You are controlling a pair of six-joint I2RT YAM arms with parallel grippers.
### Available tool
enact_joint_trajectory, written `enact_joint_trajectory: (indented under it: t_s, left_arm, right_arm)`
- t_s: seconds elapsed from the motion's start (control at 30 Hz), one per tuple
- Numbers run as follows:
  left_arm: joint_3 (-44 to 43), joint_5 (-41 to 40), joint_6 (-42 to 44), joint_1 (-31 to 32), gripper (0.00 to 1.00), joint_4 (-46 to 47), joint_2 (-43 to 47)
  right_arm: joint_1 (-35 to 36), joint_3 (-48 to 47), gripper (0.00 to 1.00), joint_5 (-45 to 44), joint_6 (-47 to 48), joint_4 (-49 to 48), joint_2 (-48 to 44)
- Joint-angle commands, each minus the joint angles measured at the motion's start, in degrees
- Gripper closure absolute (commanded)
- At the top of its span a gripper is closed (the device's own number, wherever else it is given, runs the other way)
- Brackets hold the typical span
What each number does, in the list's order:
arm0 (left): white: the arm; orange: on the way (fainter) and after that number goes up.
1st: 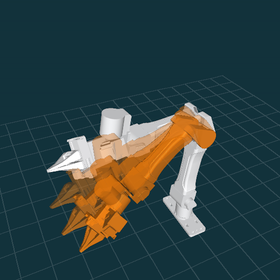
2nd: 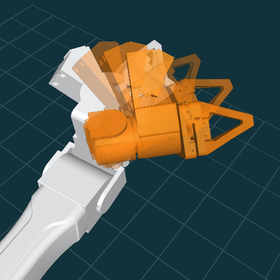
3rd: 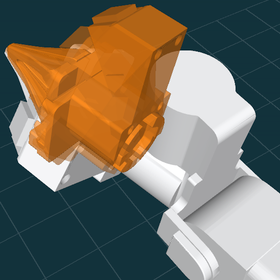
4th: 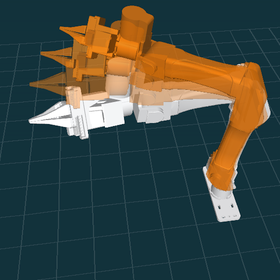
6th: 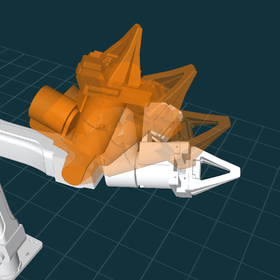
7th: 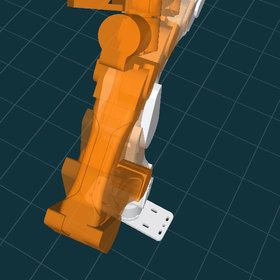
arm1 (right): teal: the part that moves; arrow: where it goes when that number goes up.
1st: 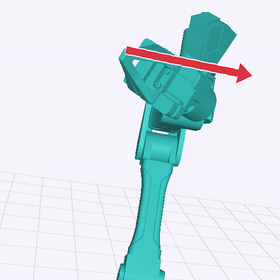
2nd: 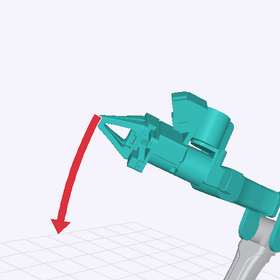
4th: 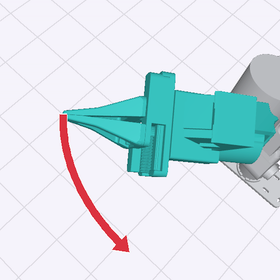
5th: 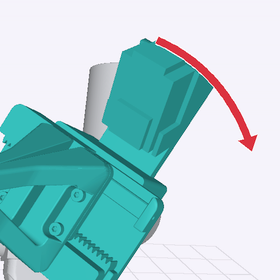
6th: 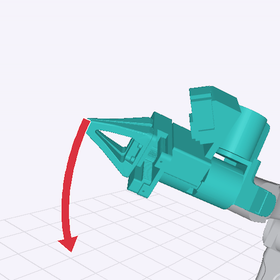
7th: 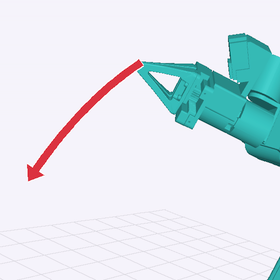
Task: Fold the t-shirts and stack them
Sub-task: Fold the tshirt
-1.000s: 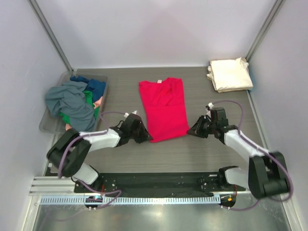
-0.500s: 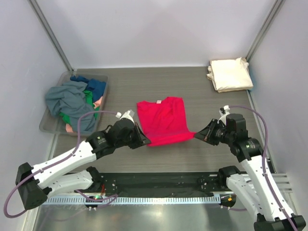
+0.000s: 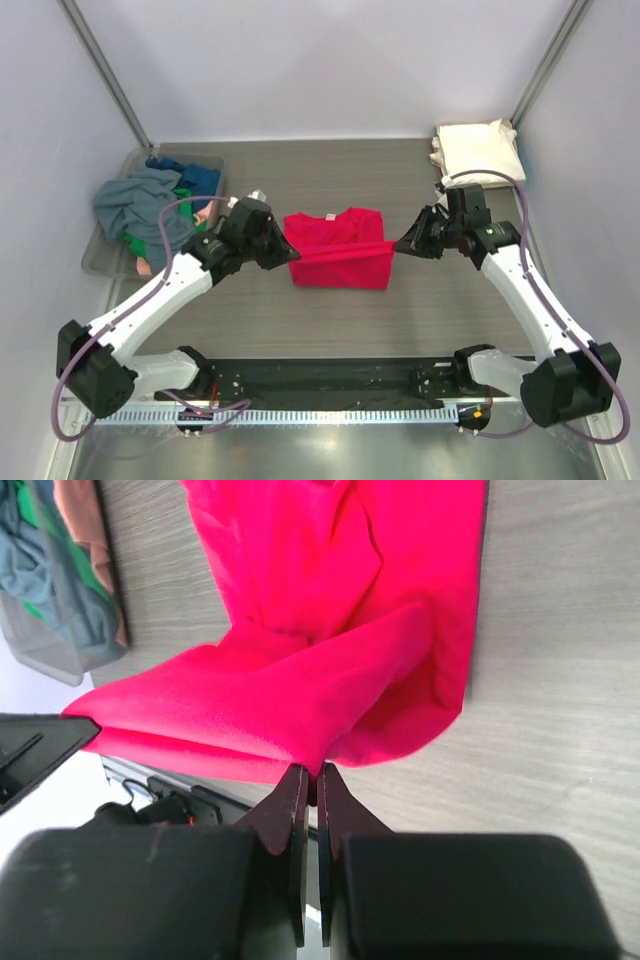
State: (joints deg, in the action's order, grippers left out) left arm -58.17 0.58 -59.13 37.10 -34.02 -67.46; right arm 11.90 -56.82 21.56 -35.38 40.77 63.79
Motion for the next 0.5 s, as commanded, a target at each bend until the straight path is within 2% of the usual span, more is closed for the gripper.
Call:
enact_joint_trajectory:
  t_s: [0.0,0.47]
  left_arm:
    - [-3.69,2.66,6.39,-4.75,1.0,-2.72,-3.89]
    - [-20.21,8.82,13.69,-13.1,1.0,-1.4,-25.77]
  right_arm:
    - [-1.18,-4.09,0.99,-6.79,3.82,-3.59,3.95]
    - [-3.11,-14.54,0.99,-7.06,4.17,-12.03,25.39]
